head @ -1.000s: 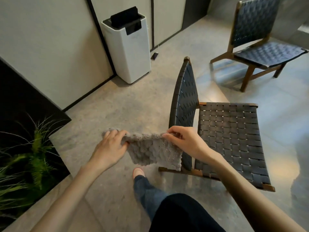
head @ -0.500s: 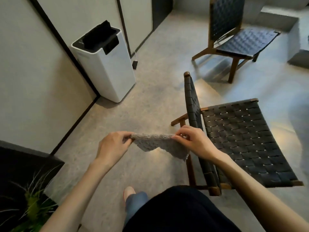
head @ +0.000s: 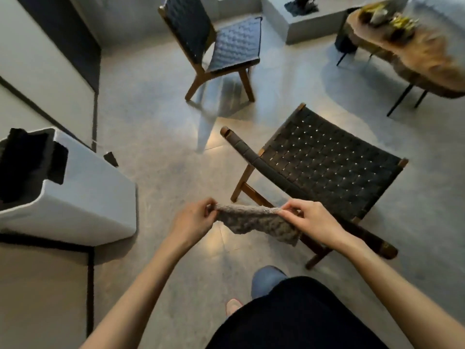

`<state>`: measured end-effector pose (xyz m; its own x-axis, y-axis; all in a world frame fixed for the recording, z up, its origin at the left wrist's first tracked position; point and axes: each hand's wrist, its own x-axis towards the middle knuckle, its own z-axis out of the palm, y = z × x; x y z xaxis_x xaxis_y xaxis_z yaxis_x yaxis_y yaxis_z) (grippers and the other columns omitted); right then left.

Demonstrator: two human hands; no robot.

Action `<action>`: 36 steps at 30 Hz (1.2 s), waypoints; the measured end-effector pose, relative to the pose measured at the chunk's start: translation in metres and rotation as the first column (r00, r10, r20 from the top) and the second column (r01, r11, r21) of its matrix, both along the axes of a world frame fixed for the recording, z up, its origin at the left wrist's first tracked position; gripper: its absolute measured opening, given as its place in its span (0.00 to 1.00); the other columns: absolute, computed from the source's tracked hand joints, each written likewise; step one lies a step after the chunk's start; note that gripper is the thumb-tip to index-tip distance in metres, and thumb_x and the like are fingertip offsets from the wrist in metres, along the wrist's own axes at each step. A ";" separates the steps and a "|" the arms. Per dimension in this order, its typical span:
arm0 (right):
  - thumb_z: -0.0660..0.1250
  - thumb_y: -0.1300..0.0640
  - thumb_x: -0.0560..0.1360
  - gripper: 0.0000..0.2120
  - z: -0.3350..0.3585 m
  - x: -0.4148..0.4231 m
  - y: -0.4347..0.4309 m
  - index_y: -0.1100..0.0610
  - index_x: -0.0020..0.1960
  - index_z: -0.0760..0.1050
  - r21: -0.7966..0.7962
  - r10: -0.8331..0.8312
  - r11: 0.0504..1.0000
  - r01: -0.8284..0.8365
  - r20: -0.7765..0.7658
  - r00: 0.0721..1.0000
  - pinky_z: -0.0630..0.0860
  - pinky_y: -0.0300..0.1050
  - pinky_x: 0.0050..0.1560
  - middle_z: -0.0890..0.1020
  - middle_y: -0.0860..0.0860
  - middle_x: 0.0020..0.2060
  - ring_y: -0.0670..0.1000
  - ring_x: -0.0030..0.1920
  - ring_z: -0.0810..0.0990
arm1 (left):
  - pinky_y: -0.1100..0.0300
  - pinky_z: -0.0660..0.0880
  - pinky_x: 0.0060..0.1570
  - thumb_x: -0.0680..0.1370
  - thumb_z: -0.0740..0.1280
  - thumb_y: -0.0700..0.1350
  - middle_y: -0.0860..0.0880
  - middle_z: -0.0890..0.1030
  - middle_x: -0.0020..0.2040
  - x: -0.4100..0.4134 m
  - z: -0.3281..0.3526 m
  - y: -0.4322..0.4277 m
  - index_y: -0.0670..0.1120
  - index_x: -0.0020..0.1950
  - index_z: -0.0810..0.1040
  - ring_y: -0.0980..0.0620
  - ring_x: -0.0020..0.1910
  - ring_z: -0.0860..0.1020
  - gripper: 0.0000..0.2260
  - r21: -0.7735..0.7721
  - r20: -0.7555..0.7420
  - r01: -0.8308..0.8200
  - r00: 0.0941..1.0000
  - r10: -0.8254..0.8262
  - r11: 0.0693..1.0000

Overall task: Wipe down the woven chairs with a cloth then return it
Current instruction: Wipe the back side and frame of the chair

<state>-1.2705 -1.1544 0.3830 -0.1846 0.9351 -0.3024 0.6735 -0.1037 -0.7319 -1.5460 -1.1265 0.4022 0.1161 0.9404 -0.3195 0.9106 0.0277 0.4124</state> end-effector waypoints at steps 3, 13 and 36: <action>0.66 0.50 0.77 0.08 -0.002 -0.017 0.001 0.47 0.56 0.78 -0.024 -0.121 0.992 0.121 0.018 0.993 0.76 0.32 0.40 0.80 0.42 0.45 0.38 0.46 0.78 | 0.73 0.65 0.24 0.80 0.61 0.50 0.56 0.79 0.35 -0.006 0.004 0.037 0.52 0.47 0.72 0.61 0.26 0.73 0.04 -0.009 0.000 0.121 0.993 -0.121 0.993; 0.66 0.46 0.76 0.09 -0.042 -0.051 0.103 0.48 0.52 0.80 -0.042 -0.400 0.913 0.406 0.102 0.911 0.74 0.41 0.46 0.81 0.43 0.45 0.43 0.47 0.77 | 0.59 0.68 0.38 0.79 0.62 0.45 0.48 0.82 0.45 -0.012 -0.044 0.195 0.47 0.51 0.77 0.48 0.46 0.78 0.06 0.030 -0.035 0.349 0.937 -0.348 0.937; 0.67 0.52 0.77 0.09 -0.111 -0.079 0.244 0.53 0.56 0.76 -0.171 -0.816 0.486 0.857 0.262 0.515 0.73 0.40 0.43 0.81 0.48 0.49 0.46 0.46 0.77 | 0.48 0.72 0.59 0.64 0.78 0.43 0.44 0.77 0.60 0.025 -0.162 0.371 0.44 0.68 0.70 0.43 0.56 0.76 0.33 0.168 -0.420 0.954 0.297 -0.857 0.248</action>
